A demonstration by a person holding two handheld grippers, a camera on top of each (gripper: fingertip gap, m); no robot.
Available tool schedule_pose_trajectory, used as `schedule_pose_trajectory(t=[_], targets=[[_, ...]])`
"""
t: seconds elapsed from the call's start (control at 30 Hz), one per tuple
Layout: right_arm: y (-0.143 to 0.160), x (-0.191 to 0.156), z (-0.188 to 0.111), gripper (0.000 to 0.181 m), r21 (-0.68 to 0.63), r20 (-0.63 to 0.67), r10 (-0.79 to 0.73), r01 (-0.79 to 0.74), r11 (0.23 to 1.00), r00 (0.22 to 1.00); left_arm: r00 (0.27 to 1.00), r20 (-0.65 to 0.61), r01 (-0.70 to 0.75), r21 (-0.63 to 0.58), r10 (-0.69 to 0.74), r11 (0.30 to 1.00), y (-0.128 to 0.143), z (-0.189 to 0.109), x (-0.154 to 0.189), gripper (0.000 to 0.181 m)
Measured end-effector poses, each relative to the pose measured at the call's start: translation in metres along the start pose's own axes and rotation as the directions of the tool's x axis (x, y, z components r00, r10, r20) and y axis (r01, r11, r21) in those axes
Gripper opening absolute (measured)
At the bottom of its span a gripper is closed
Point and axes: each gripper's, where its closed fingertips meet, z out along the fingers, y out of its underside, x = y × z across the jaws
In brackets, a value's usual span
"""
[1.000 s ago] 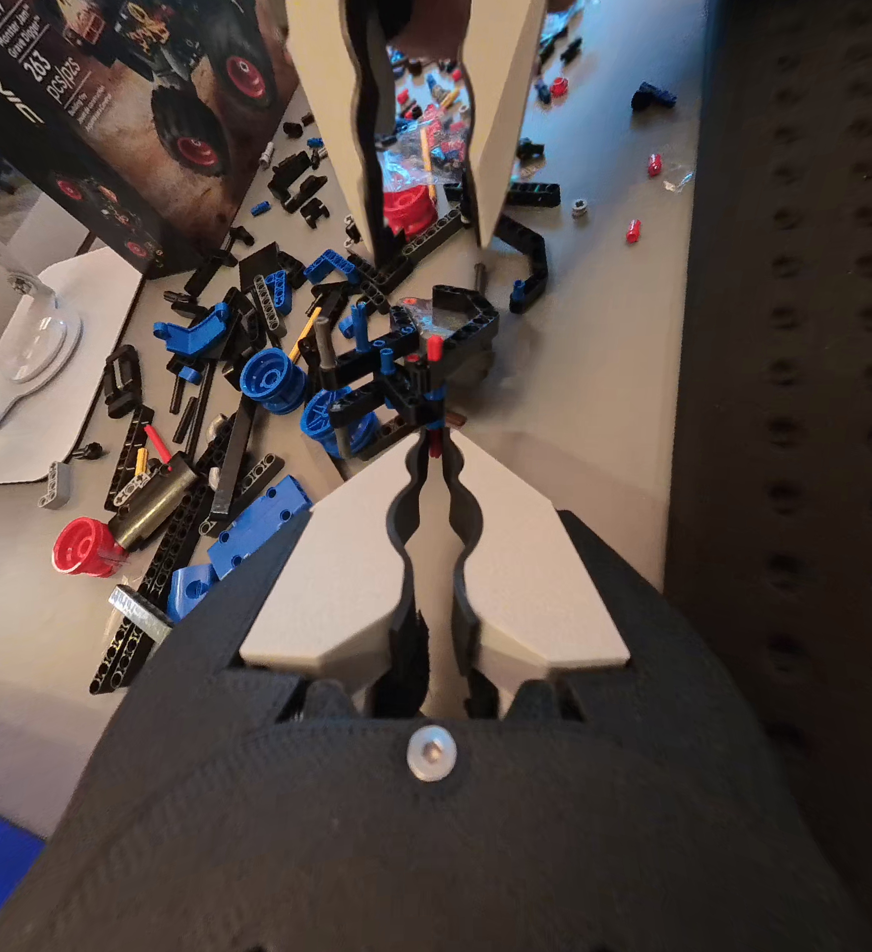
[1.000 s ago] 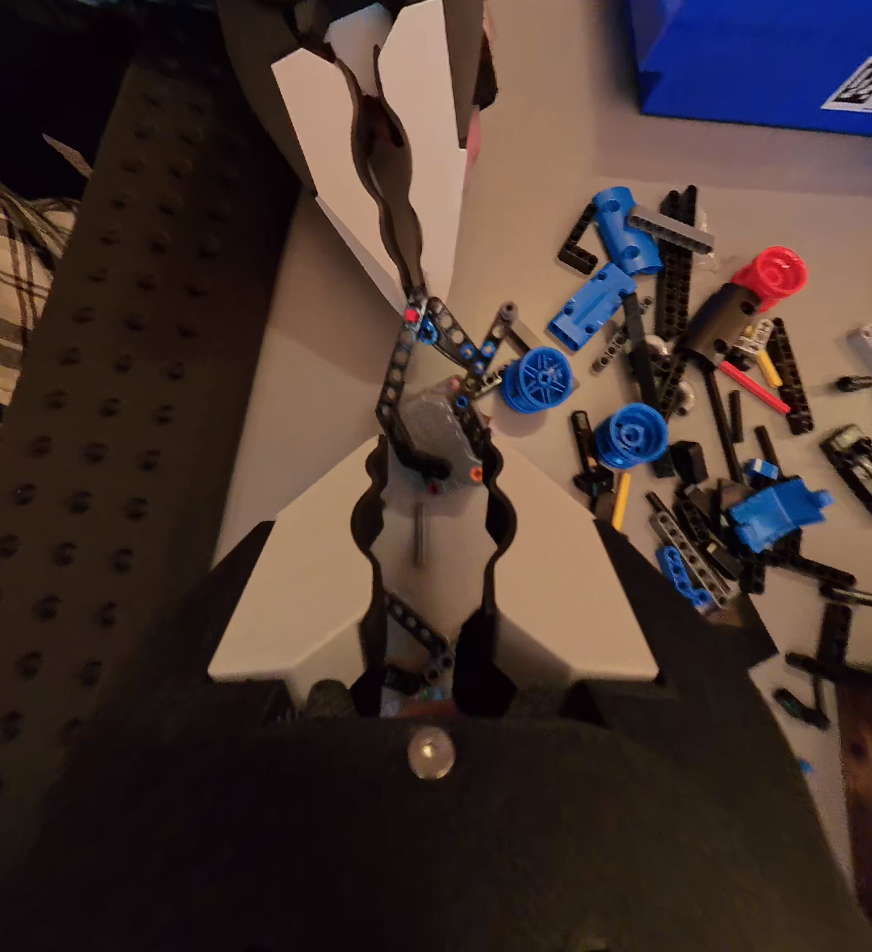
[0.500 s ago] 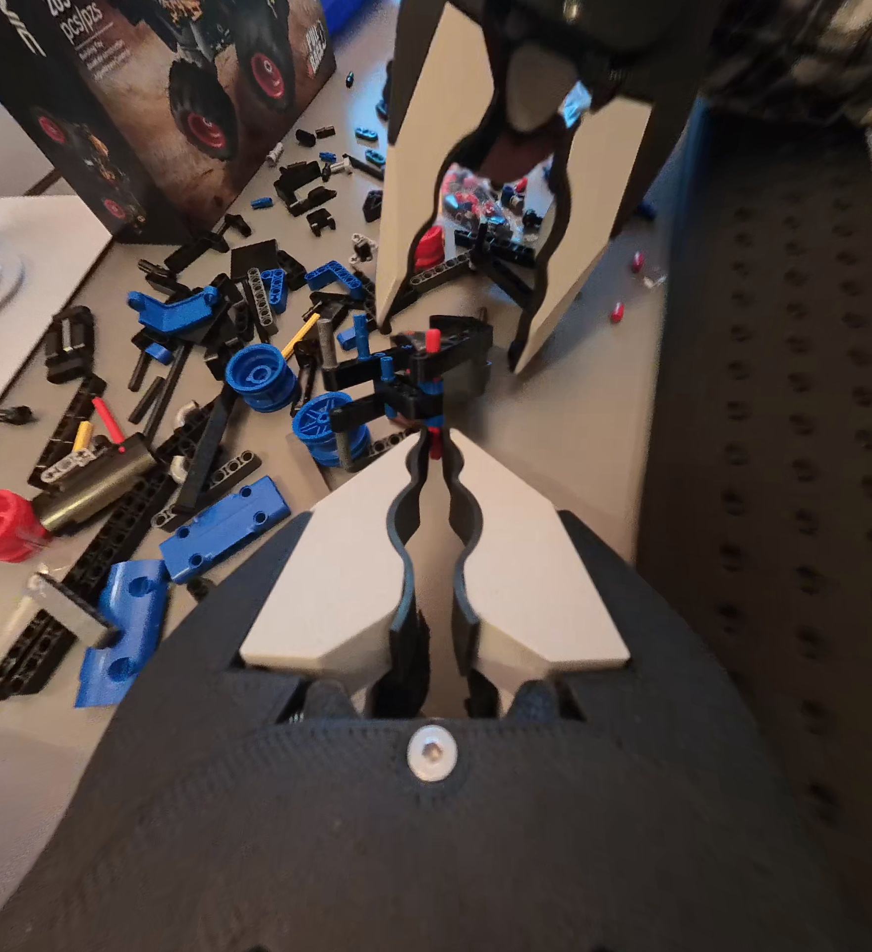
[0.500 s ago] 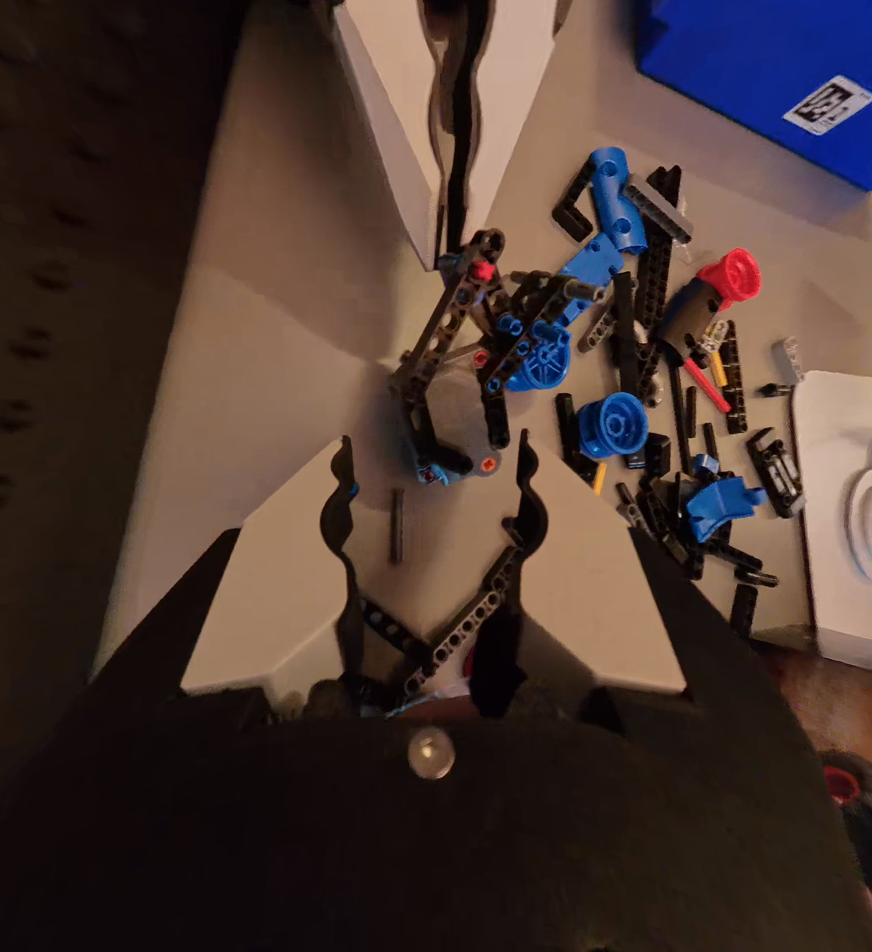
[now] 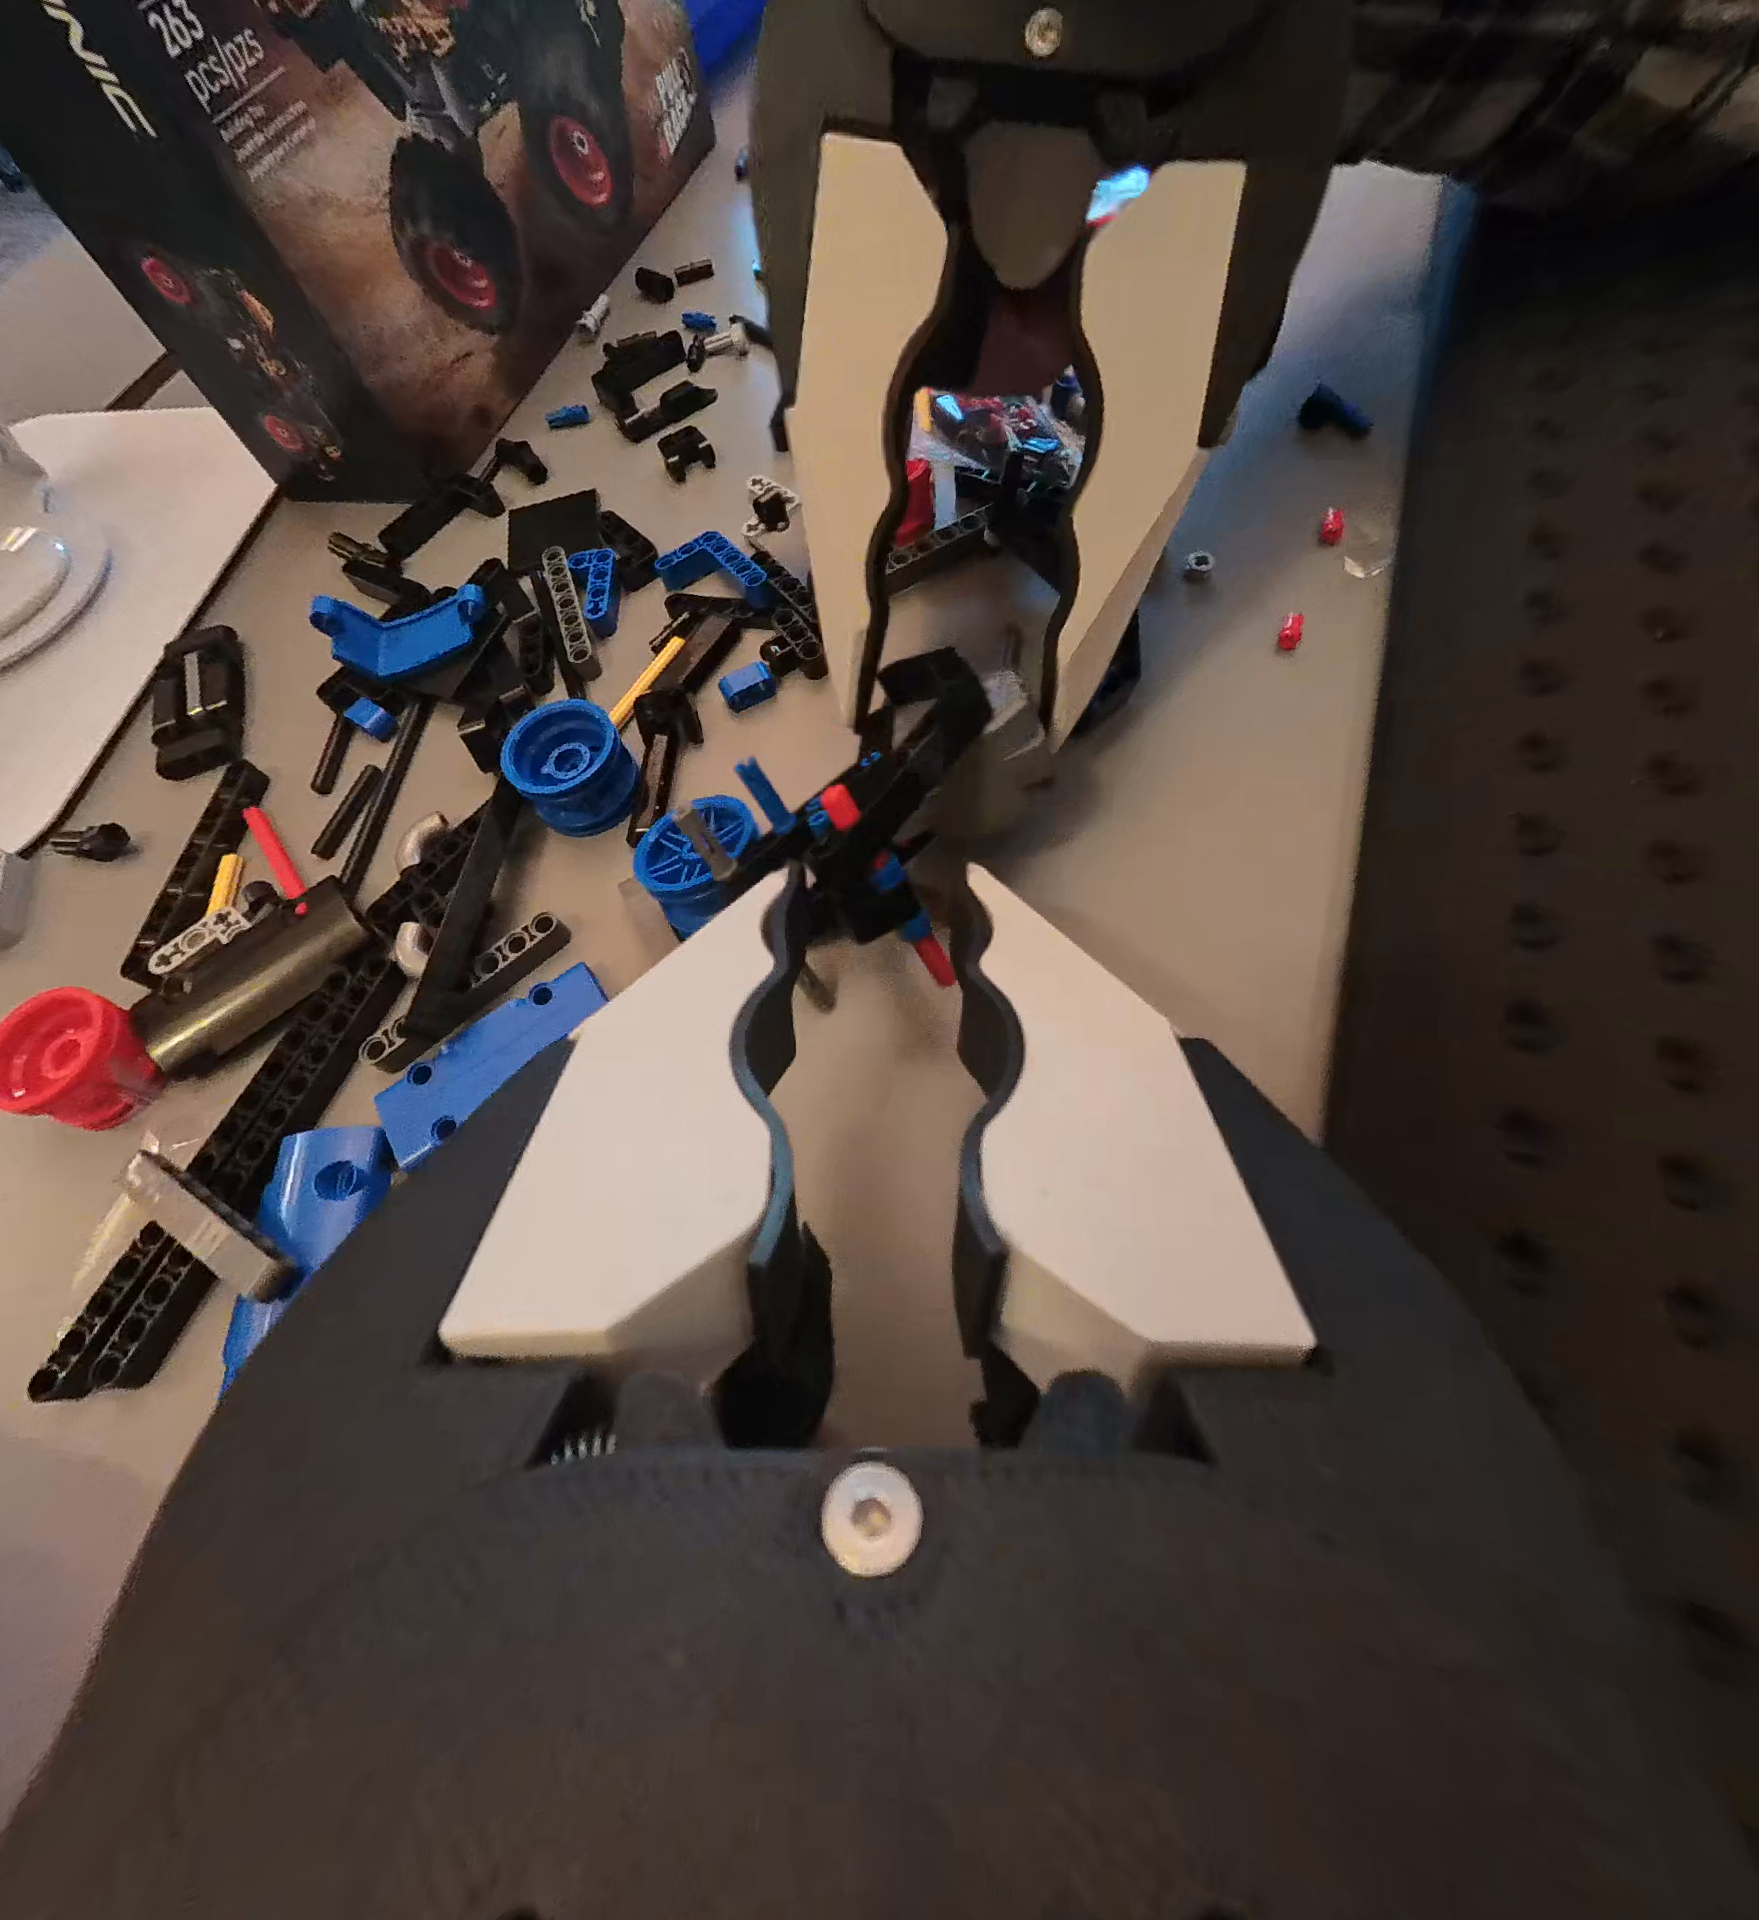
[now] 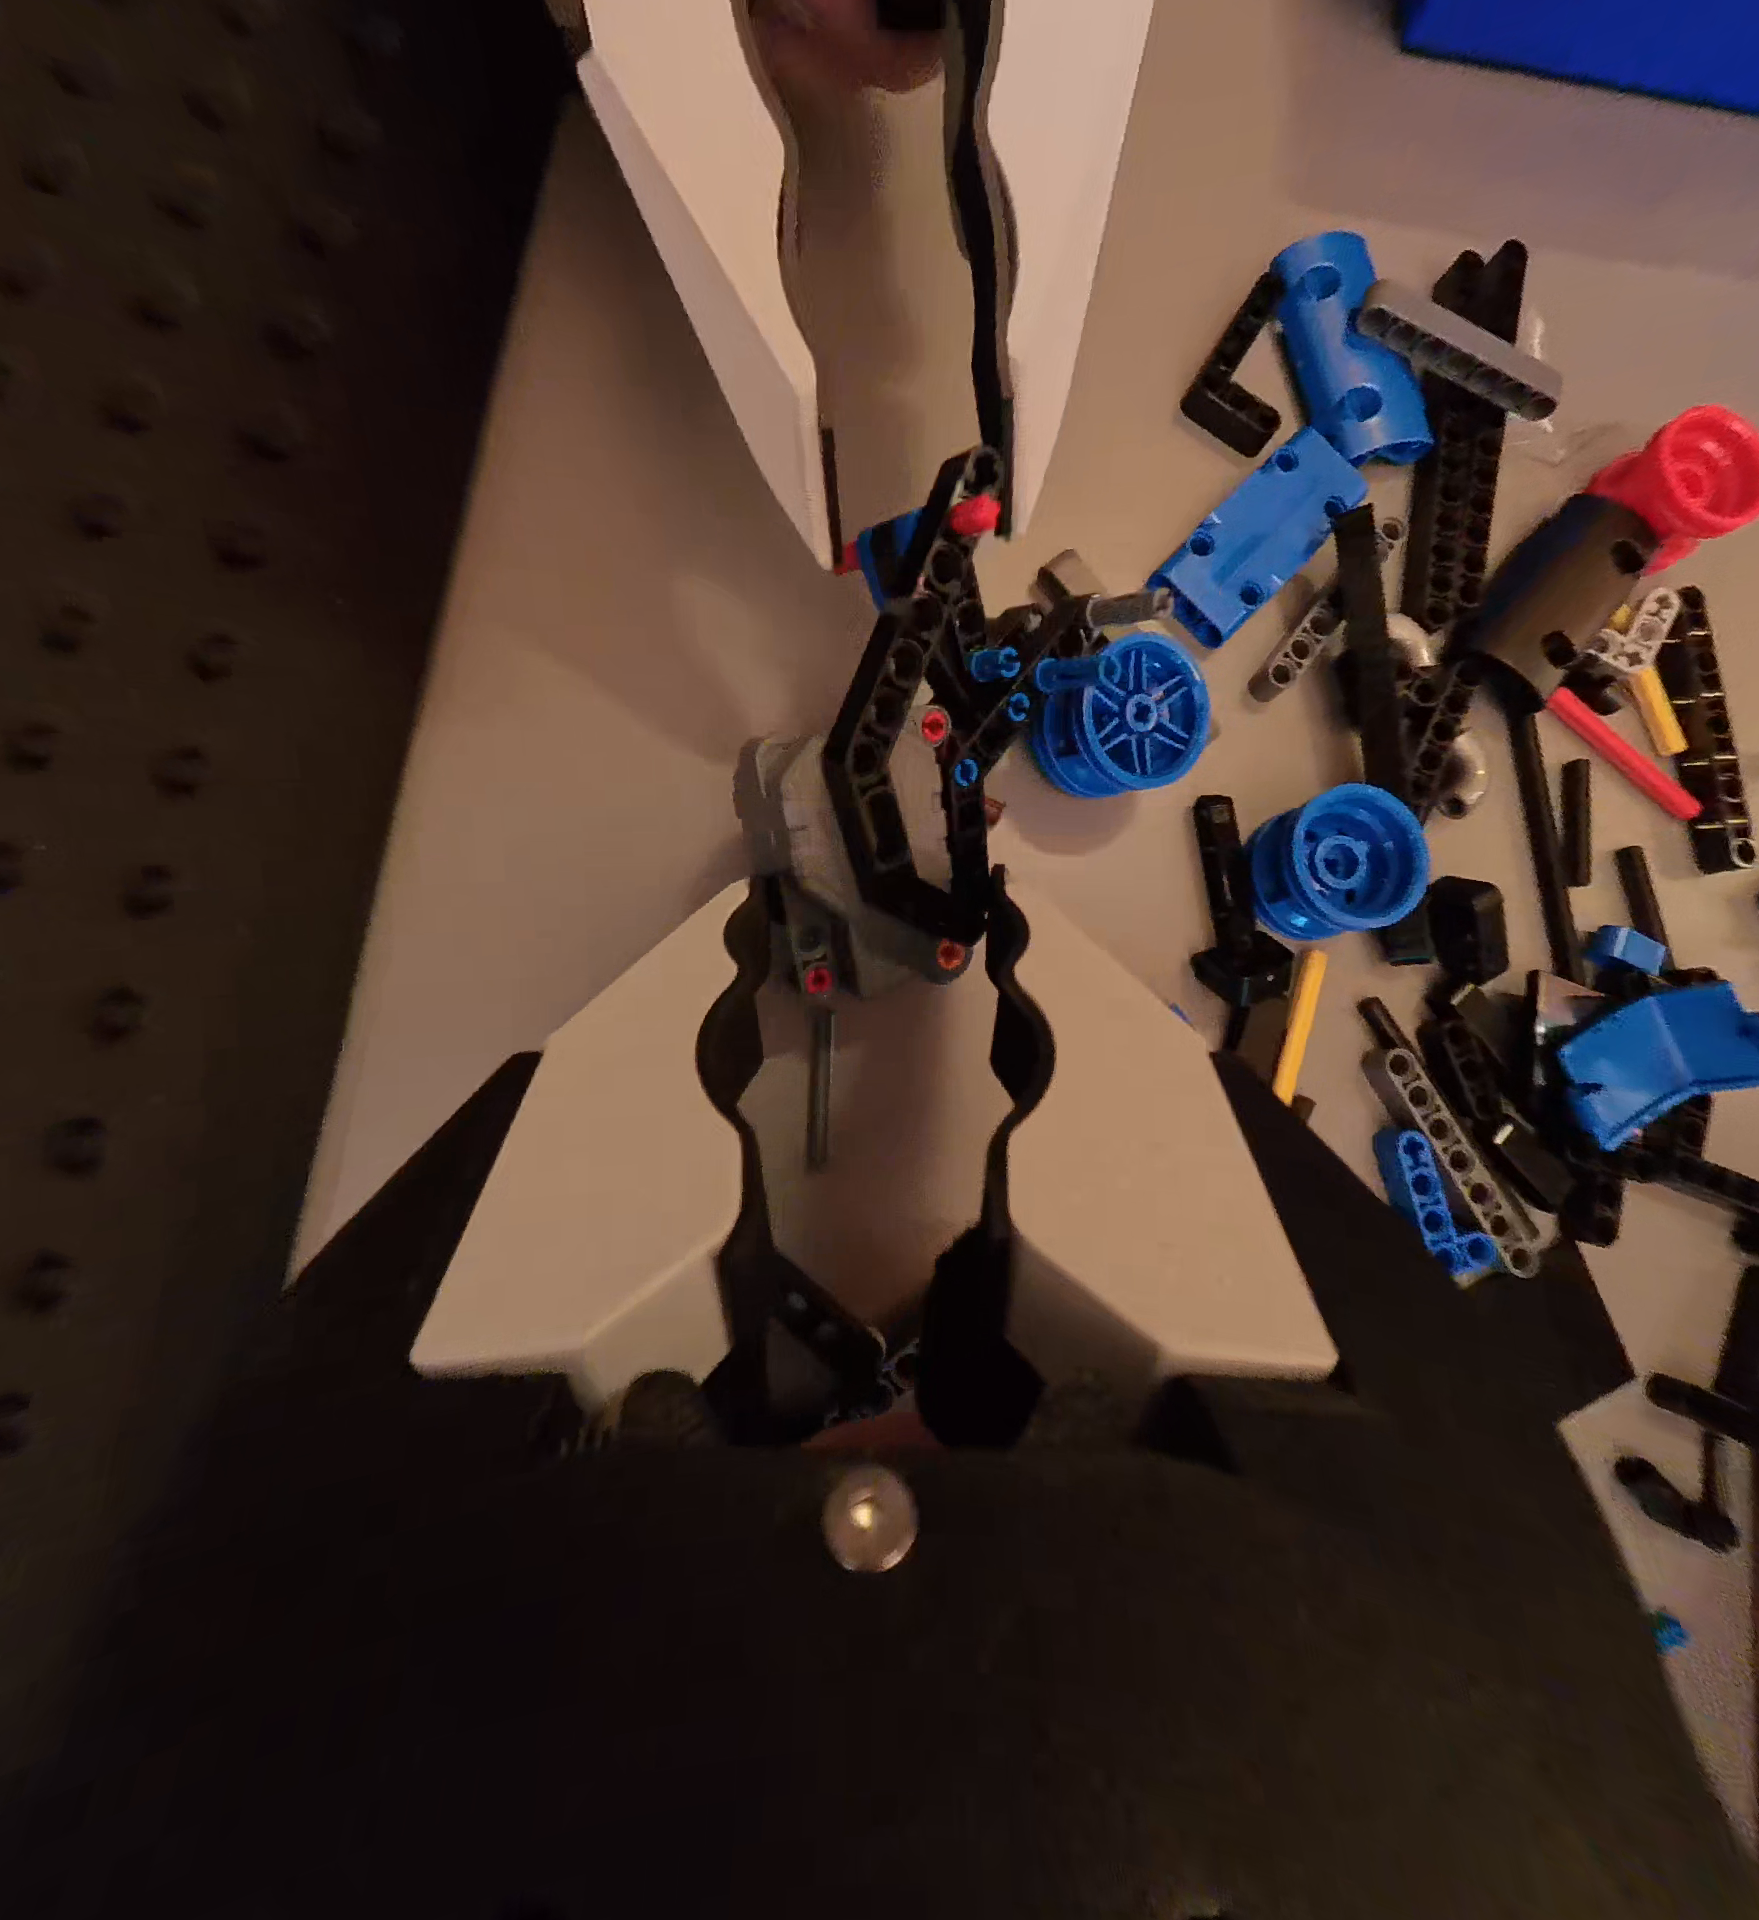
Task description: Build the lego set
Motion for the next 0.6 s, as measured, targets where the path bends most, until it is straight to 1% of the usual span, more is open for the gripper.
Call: schedule_pose_trajectory(t=[0.07,0.13,0.27,0.33,0.37,0.43,0.5,0.6], targets=[[-0.002,-0.002,0.000,0.040,0.016,0.053,0.041,-0.042,0.999,0.998,1.000,0.007,-0.019,-0.020,0.019,1.000,0.003,0.002,-0.001,0.025],[-0.002,-0.002,0.001,0.040,0.023,0.087,0.072,-0.075,0.997,0.994,1.000,0.010,-0.001,-0.045,0.002,0.999,0.007,0.004,-0.003,0.021],[-0.002,-0.003,-0.001,0.040,0.017,0.166,0.123,-0.127,0.992,0.978,0.995,-0.044,0.085,-0.027,-0.086,0.996,0.005,0.005,-0.001,0.019],[-0.002,-0.005,-0.002,0.039,0.017,0.222,0.155,-0.162,0.987,0.963,0.983,-0.092,0.155,-0.023,-0.157,0.988,0.003,0.005,0.000,0.018],[-0.002,-0.002,-0.002,0.040,0.017,0.228,0.162,-0.170,0.985,0.960,0.977,-0.098,0.185,-0.029,-0.187,0.982,0.003,0.006,-0.002,0.018],[-0.002,0.002,-0.001,0.040,0.020,0.220,0.169,-0.178,0.984,0.961,0.965,-0.113,0.236,-0.032,-0.238,0.971,0.003,0.007,-0.007,0.018],[-0.004,0.014,-0.003,0.041,0.039,0.145,0.151,-0.158,0.987,0.978,0.957,-0.100,0.271,-0.027,-0.272,0.962,0.004,0.006,-0.016,0.018],[-0.007,0.021,-0.010,0.047,0.053,0.054,0.099,-0.101,0.993,0.994,0.926,-0.126,0.356,-0.022,-0.356,0.934,0.003,0.007,-0.020,0.017]])
